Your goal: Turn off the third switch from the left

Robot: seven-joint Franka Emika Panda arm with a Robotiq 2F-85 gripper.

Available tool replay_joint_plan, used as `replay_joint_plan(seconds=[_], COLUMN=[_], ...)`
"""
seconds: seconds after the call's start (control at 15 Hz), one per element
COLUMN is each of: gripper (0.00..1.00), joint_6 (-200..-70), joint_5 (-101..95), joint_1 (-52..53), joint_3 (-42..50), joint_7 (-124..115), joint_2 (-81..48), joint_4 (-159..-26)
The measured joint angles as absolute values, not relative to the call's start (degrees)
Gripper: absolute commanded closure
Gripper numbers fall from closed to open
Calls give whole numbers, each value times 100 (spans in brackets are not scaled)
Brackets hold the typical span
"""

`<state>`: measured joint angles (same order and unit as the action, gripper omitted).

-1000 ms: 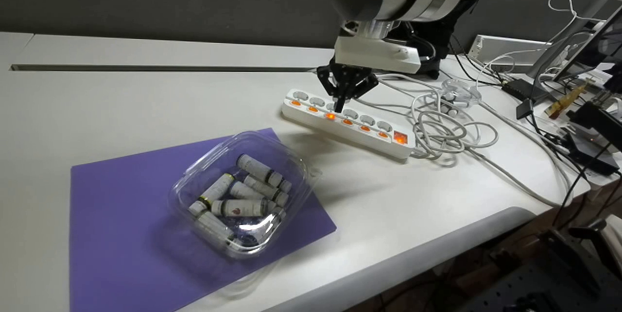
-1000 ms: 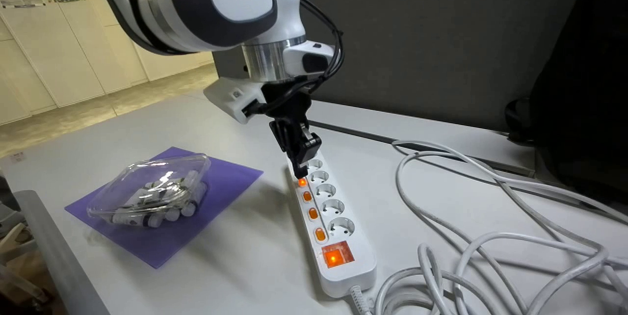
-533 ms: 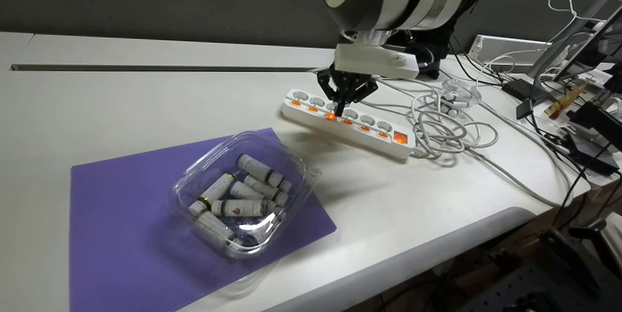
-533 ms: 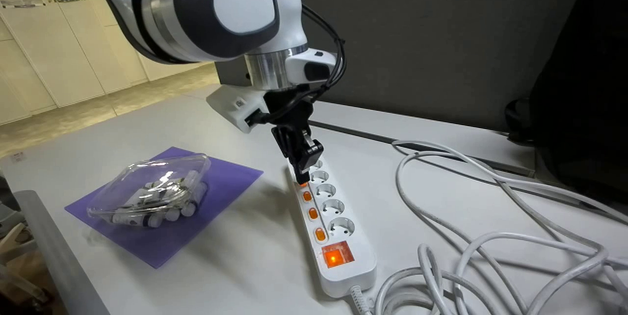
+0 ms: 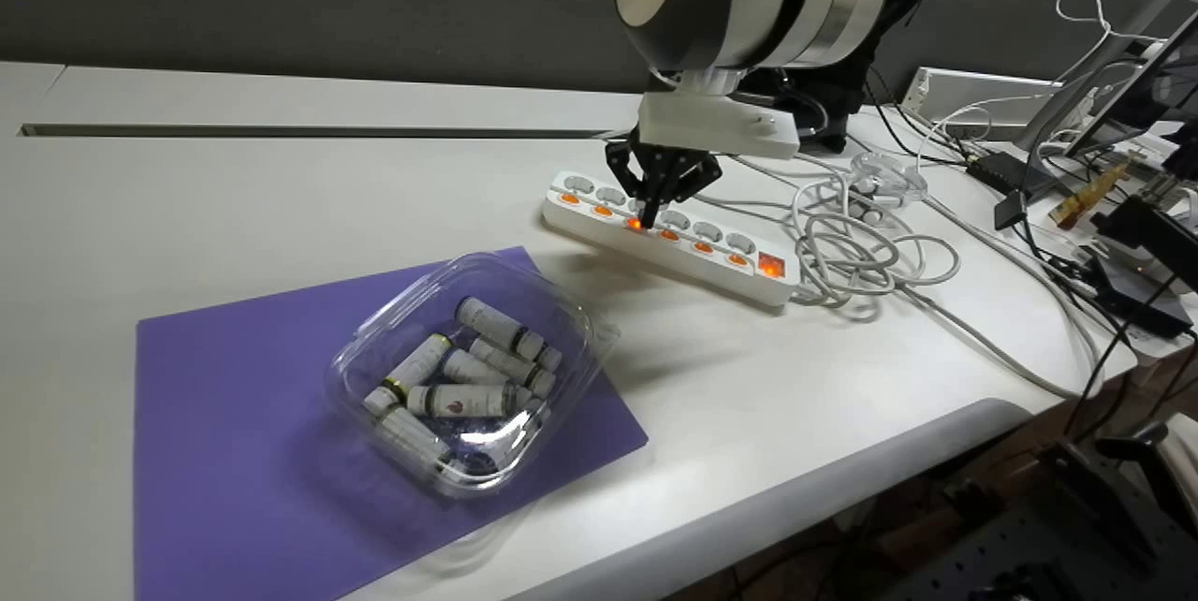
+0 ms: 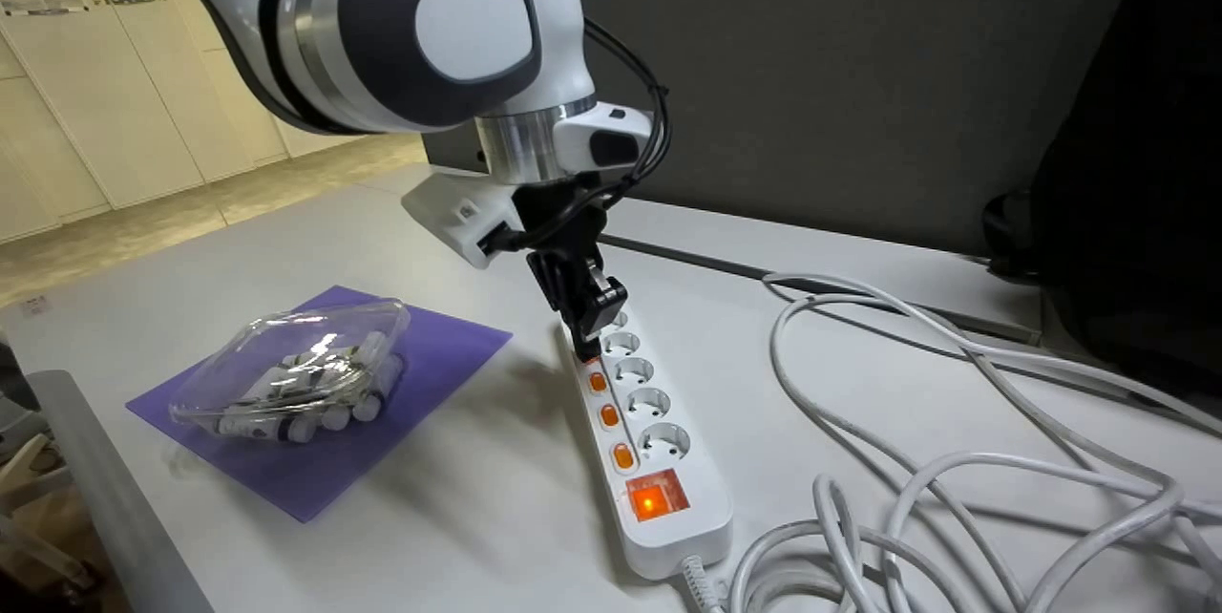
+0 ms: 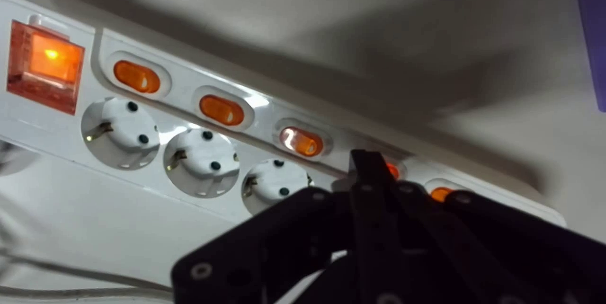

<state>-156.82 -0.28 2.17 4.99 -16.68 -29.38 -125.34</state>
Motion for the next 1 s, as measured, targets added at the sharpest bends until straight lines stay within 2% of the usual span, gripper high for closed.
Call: replay_joint_plan(seconds=[1.0], gripper=[100], joint_6=[-15523], joint_5=[96], joint_1=[199], joint_3=[497], joint_7=[-1531], joint_2=[-3039], joint_4=[-12377])
